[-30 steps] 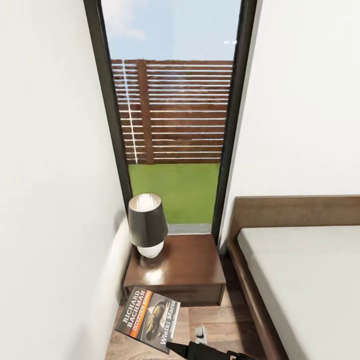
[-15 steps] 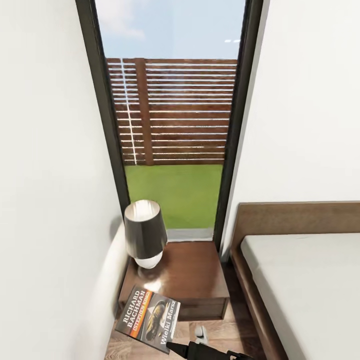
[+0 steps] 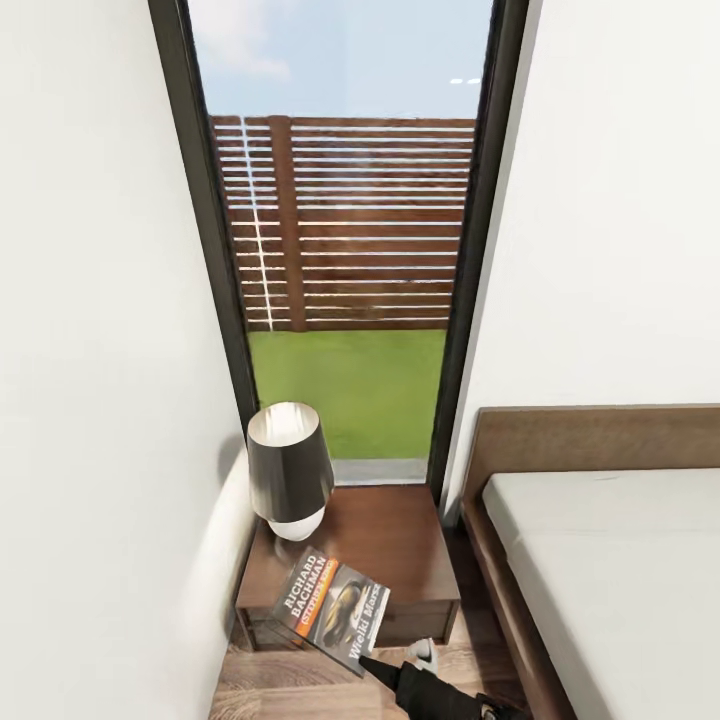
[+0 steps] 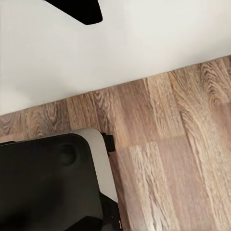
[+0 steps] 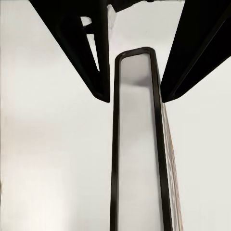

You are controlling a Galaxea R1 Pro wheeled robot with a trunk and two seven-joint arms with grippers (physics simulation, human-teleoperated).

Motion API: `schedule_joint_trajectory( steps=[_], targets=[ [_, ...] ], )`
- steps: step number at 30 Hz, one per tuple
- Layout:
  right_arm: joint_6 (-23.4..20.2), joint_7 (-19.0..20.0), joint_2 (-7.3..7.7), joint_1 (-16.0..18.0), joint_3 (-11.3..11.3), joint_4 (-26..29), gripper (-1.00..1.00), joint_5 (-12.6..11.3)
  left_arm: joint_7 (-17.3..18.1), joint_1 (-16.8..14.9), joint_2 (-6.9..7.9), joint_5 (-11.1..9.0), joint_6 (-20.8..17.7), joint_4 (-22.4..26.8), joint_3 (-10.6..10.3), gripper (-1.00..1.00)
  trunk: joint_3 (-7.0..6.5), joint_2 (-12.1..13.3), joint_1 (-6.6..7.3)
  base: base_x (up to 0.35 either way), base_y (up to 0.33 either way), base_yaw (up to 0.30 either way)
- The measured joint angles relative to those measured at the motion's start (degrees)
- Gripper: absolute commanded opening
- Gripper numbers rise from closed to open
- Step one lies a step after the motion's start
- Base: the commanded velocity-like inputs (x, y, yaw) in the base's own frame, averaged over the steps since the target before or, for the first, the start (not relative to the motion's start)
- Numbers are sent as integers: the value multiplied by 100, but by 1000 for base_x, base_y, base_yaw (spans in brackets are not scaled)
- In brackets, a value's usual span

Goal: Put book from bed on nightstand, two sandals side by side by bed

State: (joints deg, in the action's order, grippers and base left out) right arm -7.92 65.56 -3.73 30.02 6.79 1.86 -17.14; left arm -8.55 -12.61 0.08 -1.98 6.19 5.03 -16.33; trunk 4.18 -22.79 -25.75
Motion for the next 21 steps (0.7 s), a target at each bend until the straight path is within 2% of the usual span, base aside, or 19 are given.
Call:
schedule_joint_trajectory(
  steps=[1, 3, 6, 14, 17, 21],
  targets=[
    [-6, -27, 24, 0, 95, 6, -100, 2, 0, 0, 0, 0, 1, 0, 0, 100, 0, 0, 0, 4, 0, 0],
    [-14, -115, 88, -1, 86, 10, -100, 11, -2, 0, 0, 0, 3, 1, 0, 100, 0, 0, 0, 3, 0, 0],
    [-58, -288, 207, 2, 204, 19, -100, -1, -13, 0, 0, 0, 5, 1, 0, 100, 0, 0, 0, 2, 0, 0],
    [-639, -576, 412, 49, 312, 42, -100, -15, -37, 2, 0, 0, 2, 5, -1, 100, 0, 0, 0, 0, 0, 0],
    [-753, -771, 444, 102, 572, 58, -100, 8, -41, 1, 0, 0, -3, 5, -1, 100, 0, 0, 0, 0, 0, 0],
    [-851, -1216, 470, 162, 972, 108, -100, 18, -45, 0, 0, 0, -9, 3, -1, 100, 0, 0, 0, 0, 0, 0]
  ],
)
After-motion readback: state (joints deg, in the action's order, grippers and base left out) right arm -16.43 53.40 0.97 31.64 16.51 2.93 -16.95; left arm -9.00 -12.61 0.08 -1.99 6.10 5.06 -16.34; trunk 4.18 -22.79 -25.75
